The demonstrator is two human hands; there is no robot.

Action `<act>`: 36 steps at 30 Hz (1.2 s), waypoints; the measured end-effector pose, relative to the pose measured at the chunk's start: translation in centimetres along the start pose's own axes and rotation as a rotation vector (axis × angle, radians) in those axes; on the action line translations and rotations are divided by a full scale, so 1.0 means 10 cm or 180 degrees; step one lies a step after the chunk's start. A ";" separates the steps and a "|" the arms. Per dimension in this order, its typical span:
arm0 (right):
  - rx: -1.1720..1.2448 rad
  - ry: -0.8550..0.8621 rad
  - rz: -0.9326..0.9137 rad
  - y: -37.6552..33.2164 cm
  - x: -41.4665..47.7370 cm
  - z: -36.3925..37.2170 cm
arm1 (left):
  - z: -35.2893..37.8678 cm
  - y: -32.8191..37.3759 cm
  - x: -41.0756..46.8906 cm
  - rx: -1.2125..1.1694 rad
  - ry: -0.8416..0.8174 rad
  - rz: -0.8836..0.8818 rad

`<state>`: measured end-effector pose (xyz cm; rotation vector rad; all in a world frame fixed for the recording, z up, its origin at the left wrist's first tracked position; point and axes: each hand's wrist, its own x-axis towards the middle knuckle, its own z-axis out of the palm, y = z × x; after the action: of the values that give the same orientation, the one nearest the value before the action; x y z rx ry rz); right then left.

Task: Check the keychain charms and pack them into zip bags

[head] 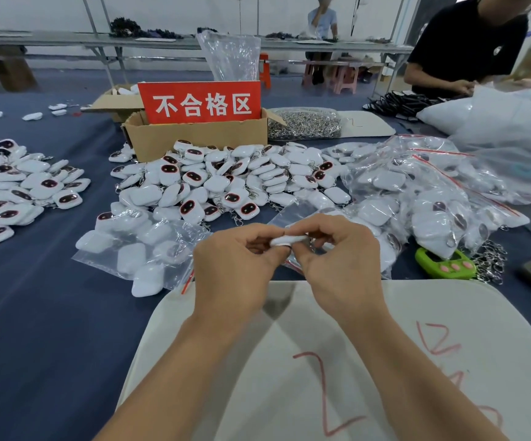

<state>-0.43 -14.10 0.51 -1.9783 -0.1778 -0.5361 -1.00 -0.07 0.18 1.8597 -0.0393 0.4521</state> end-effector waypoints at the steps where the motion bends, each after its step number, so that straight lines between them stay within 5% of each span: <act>1: -0.0059 -0.0133 0.0026 0.02 0.00 -0.01 | 0.00 -0.01 0.01 -0.0047 0.0017 -0.0120; 7: -0.0013 -0.0725 0.0298 0.09 -0.03 0.02 | -0.08 -0.04 0.04 -0.0982 -0.0073 -0.1028; 12: 0.0532 -0.1039 0.0234 0.02 -0.06 0.07 | -0.14 0.01 0.06 -0.1674 -0.0320 -0.1073; 18: 0.1404 -0.1102 0.0915 0.02 0.01 0.01 | -0.17 -0.02 0.10 -0.1406 -0.0200 -0.0665; 29: 0.1514 -0.0833 0.0729 0.03 0.02 0.01 | -0.16 -0.03 0.11 -0.1324 0.0048 -0.0581; 36: 0.0772 -0.0608 0.0244 -0.03 0.00 -0.03 | -0.15 -0.04 0.07 -0.1012 0.0038 -0.0381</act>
<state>-0.66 -14.21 0.84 -1.7889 -0.2718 -0.2620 -0.66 1.65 0.43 1.5375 0.0082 0.3514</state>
